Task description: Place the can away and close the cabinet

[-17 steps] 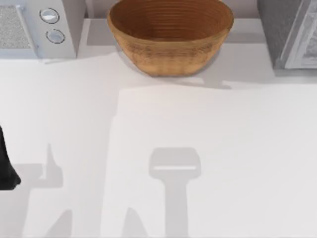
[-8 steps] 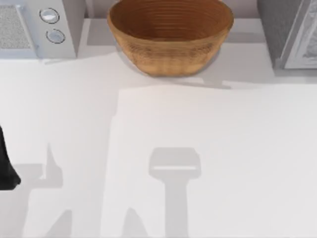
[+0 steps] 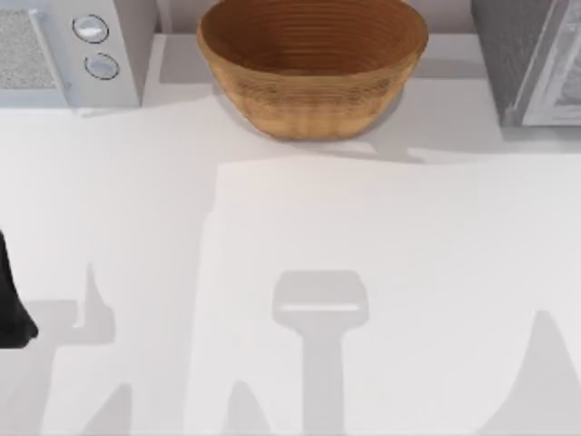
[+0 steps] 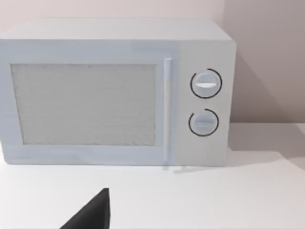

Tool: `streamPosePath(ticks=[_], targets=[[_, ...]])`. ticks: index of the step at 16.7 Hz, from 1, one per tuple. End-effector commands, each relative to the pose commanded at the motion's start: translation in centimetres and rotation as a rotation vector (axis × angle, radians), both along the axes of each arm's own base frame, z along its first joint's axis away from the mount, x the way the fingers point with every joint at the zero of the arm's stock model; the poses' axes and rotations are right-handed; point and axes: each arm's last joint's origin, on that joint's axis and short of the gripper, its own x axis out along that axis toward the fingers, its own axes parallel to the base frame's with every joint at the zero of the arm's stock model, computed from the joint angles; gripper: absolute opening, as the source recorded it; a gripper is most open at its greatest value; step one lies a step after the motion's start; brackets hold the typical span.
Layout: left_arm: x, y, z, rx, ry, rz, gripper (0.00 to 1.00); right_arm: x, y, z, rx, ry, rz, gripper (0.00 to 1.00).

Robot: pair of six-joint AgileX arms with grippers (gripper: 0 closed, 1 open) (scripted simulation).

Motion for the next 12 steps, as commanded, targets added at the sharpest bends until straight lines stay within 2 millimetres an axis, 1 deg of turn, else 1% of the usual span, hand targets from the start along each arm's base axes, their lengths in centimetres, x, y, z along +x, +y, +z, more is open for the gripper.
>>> streamPosePath(ticks=[3, 5, 6, 7, 9, 12], targets=[[0.0, 0.0, 0.0, 0.000, 0.000, 0.000, 1.00, -1.0, 2.2, 6.4, -0.006, -0.002, 0.000, 1.00], [0.0, 0.0, 0.0, 0.000, 0.000, 0.000, 1.00, -1.9, 4.2, 10.0, -0.022, -0.010, 0.000, 1.00], [0.0, 0.0, 0.0, 0.000, 0.000, 0.000, 1.00, -2.4, 5.2, 11.3, -0.031, -0.015, -0.001, 1.00], [0.0, 0.0, 0.0, 0.000, 0.000, 0.000, 1.00, -2.8, 6.0, 12.4, -0.040, -0.019, -0.001, 1.00], [0.0, 0.0, 0.0, 0.000, 0.000, 0.000, 1.00, -3.3, 7.1, 13.7, -0.051, -0.025, -0.002, 1.00], [0.0, 0.0, 0.0, 0.000, 0.000, 0.000, 1.00, -3.4, 7.3, 13.9, -0.052, -0.026, -0.002, 1.00]])
